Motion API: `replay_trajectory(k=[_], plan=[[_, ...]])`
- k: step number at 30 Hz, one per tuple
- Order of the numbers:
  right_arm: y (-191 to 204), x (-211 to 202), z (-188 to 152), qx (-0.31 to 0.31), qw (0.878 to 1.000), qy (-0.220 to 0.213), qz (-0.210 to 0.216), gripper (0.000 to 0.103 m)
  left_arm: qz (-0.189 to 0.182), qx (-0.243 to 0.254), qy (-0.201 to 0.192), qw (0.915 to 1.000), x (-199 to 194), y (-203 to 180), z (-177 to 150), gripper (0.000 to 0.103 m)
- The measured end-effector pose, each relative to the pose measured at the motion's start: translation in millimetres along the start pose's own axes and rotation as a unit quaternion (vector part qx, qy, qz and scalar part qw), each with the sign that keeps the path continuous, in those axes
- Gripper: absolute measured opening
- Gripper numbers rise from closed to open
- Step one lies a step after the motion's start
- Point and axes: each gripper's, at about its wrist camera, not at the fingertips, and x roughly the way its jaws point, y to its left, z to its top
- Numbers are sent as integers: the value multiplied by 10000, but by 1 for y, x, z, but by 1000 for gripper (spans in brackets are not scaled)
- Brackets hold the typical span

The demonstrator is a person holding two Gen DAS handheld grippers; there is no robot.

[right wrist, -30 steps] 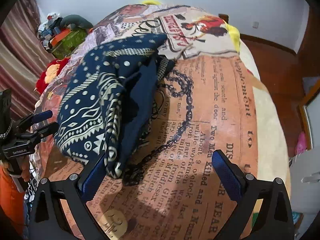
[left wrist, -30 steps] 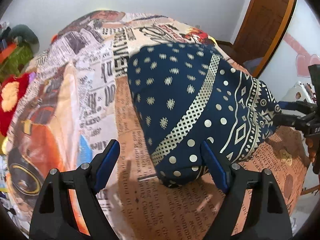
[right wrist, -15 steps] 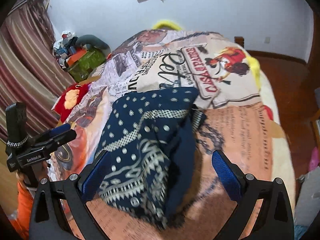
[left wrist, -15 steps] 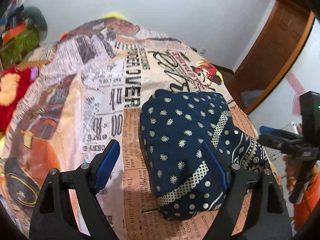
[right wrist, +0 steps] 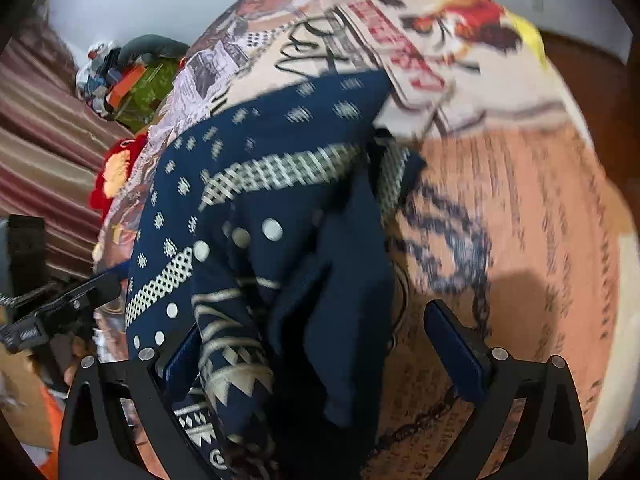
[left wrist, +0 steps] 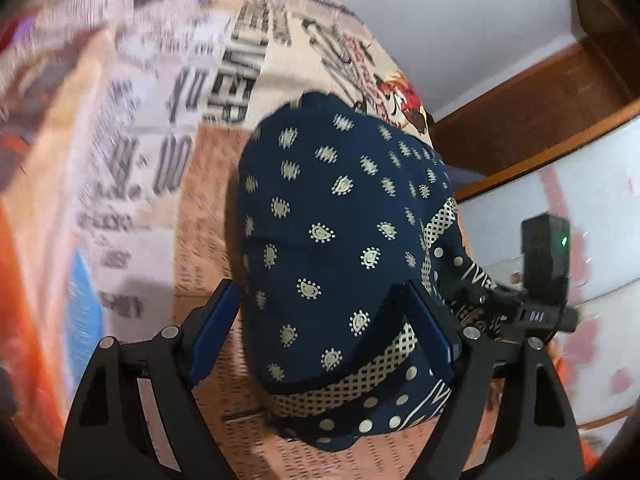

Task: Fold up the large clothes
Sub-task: 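Grasp the polka-dot bundle edge with the left tool while the right tool grasps the other end, then lift the bundle with both tools and fold it in half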

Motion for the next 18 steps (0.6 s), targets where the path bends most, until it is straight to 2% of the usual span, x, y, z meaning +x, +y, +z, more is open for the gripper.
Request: replay_trajectory(k=[5,10,14,18], plan=[[-10,11,-6,271,9977,330,533,101,-383,-273,130,9988,12,10,1,88],[-3,22,-1,94,9966,367,728,101,-560,-567,273,9964,29,22,-1,103],[5,31,6,11,9959,370,821,102,-917,-803,485,9914,46,27,-1,103],[11,40,13,17,9951,265,952,102,-1026,-830,583,9895,57,25,1,103]])
